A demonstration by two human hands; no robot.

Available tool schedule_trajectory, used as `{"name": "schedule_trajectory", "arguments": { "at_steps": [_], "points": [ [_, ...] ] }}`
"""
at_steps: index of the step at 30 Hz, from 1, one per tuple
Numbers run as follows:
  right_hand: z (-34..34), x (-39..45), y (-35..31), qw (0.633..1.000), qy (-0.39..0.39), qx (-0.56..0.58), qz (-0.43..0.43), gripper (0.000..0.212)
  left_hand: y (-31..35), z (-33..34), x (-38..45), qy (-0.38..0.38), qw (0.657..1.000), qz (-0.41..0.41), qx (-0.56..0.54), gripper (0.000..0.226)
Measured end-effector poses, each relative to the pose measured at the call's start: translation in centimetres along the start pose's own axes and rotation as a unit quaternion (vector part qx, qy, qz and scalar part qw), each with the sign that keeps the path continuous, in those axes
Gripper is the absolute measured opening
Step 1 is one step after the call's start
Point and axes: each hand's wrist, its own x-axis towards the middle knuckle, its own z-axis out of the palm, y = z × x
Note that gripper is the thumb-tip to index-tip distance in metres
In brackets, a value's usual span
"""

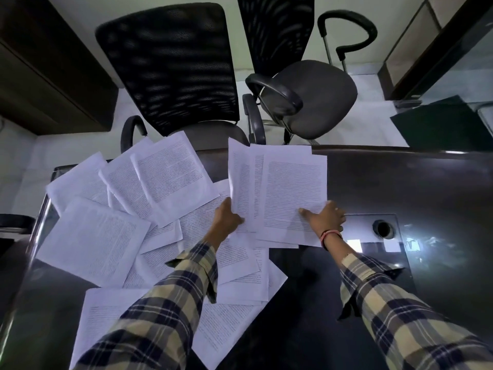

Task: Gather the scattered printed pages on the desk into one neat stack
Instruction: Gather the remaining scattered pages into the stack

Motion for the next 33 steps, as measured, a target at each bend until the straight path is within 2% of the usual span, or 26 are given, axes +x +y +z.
{"name": "schedule_trajectory", "arguments": {
  "at_steps": [4,7,12,14,18,22,24,26,27,29,30,33],
  "points": [
    [0.9,-0.9,0.1,0.999,-0.023,-0.014,-0.021,0.092,-3.4,1.9,1.2,-0.074,0.997,-0.004,-0.033,0.071],
    [1.3,-1.9,0.4,0.998,-0.020,-0.051,-0.044,0.087,-1.8,1.0,-1.8,-0.105,0.992,0.002,-0.070,0.052],
    [1.6,-3.2,0.7,0.994,-0.023,-0.075,-0.082,0.082,-0.5,0.6,-2.8,-0.072,0.967,-0.005,-0.244,0.023],
    [2.0,-3.8,0.6,0.990,-0.044,-0.080,-0.109,0.082,-0.7,0.9,-2.8,-0.036,0.973,-0.001,-0.227,0.023],
    [2.9,-5.1,0.0,0.979,-0.101,-0.059,-0.168,0.084,-2.5,1.8,-2.7,-0.020,0.977,-0.039,-0.208,0.036],
    [3.7,-5.8,-0.7,0.981,-0.116,-0.007,-0.154,0.078,-3.9,1.0,-3.9,0.014,0.974,-0.076,-0.214,0.032],
    [4.4,-6.0,-1.0,0.986,-0.082,-0.020,-0.146,0.078,-5.0,0.0,-4.5,0.120,0.976,-0.094,-0.155,0.040],
    [5.2,-6.3,-1.6,0.987,-0.057,-0.051,-0.139,0.081,-6.4,-1.2,-5.2,0.229,0.961,-0.144,-0.049,0.058],
    [5.6,-6.4,-1.9,0.988,-0.051,-0.062,-0.135,0.083,-6.9,-1.5,-5.4,0.256,0.950,-0.178,-0.018,0.065],
    [6.1,-7.1,-2.6,0.986,-0.056,-0.078,-0.135,0.084,-7.7,-1.9,-5.7,0.251,0.941,-0.225,-0.008,0.070],
    [6.4,-7.6,-3.0,0.984,-0.064,-0.085,-0.142,0.084,-8.1,-1.8,-5.9,0.240,0.945,-0.223,0.000,0.069],
    [6.9,-8.4,-3.7,0.979,-0.088,-0.096,-0.156,0.083,-8.2,-0.2,-6.5,0.205,0.965,-0.157,0.044,0.062]
  ]
}}
